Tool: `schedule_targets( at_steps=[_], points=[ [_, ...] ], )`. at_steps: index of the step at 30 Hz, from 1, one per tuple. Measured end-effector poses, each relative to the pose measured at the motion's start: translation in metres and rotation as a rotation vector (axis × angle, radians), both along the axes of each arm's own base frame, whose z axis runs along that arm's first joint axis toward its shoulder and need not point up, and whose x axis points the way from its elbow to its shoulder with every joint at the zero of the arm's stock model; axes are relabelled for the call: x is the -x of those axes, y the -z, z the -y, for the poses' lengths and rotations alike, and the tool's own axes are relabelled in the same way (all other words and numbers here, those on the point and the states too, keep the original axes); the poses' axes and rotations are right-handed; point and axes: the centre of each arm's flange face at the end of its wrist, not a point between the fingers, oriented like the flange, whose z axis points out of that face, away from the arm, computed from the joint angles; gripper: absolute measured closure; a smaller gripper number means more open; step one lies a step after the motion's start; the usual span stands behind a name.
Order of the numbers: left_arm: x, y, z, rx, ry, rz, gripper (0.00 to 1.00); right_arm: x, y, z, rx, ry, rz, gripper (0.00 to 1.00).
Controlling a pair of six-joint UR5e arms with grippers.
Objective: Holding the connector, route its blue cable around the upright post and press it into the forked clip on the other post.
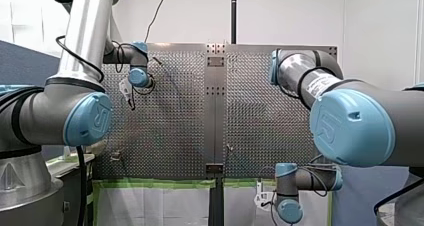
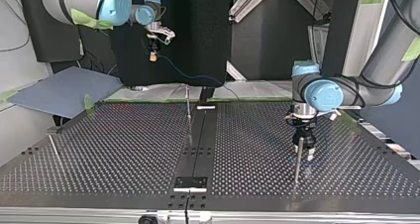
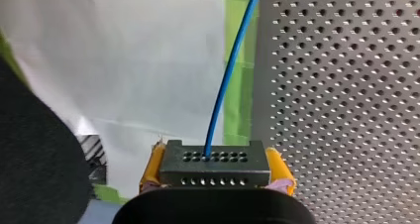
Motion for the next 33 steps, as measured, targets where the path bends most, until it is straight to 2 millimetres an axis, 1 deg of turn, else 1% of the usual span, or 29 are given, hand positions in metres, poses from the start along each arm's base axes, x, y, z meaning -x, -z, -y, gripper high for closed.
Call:
schedule_targets(
  at_steps=[4,13,15,18,21,33],
  points=[
    [0.000,0.000,0.000,0.000,0.000,0.000,0.01,0.003,0.015,-0.011,-0.023,-0.007,-0.009,1.00],
    [0.000,0.000,0.001,0.000,0.001,0.000,0.01,0.012,0.047,-0.028,-0.063,-0.027,-0.066,1.00],
    [0.000,0.000,0.001,0.000,0.002,-0.001,0.01,0.012,0.049,-0.029,-0.065,-0.038,-0.071,1.00],
    [0.000,0.000,0.001,0.000,0.002,0.000,0.01,0.008,0.044,-0.025,-0.058,-0.052,-0.071,1.00],
    [0.000,0.000,0.001,0.000,0.003,0.000,0.01,0.005,0.035,-0.020,-0.048,-0.058,-0.068,1.00],
    [0.003,0.001,0.009,-0.002,0.010,-0.008,0.01,-0.009,-0.011,0.007,-0.017,-0.068,-0.056,1.00]
  ],
)
